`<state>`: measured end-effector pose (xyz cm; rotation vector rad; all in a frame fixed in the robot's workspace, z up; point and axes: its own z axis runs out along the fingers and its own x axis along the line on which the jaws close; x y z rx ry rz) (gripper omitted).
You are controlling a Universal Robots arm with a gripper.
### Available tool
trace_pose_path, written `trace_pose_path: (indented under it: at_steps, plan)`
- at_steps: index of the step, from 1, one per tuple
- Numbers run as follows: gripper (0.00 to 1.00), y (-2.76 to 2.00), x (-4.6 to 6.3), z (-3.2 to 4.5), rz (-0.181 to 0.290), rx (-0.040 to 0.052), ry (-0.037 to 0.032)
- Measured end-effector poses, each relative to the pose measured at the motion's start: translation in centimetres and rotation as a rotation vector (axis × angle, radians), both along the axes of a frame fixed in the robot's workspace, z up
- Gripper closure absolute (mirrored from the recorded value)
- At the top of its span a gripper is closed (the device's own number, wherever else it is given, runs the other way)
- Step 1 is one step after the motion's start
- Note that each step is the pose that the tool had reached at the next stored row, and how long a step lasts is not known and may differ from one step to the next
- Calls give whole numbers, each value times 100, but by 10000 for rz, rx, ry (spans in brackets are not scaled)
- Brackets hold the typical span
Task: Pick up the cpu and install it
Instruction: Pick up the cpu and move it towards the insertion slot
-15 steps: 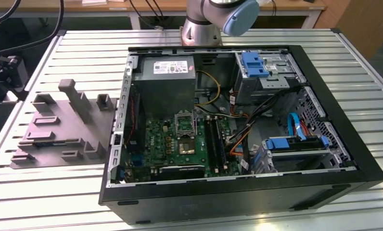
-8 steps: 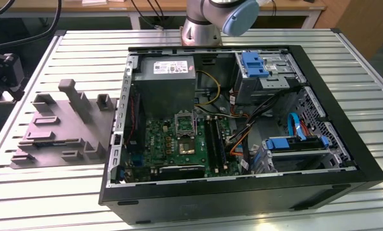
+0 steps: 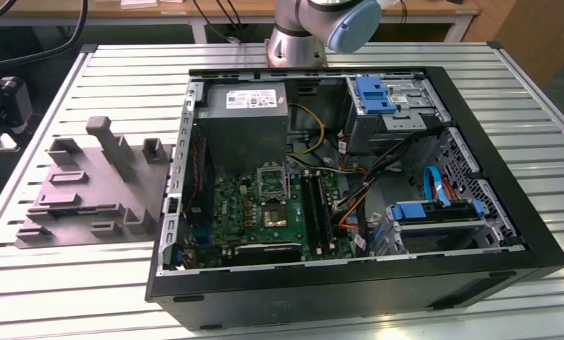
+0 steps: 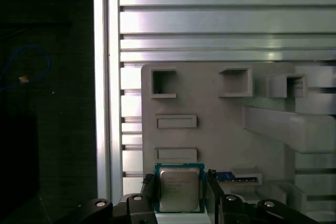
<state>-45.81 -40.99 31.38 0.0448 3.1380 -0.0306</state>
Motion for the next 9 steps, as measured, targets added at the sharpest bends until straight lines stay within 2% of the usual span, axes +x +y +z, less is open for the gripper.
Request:
trace_pose_path:
  at_steps: [9]
  plan:
    - [53, 0, 0, 61, 0, 4, -7]
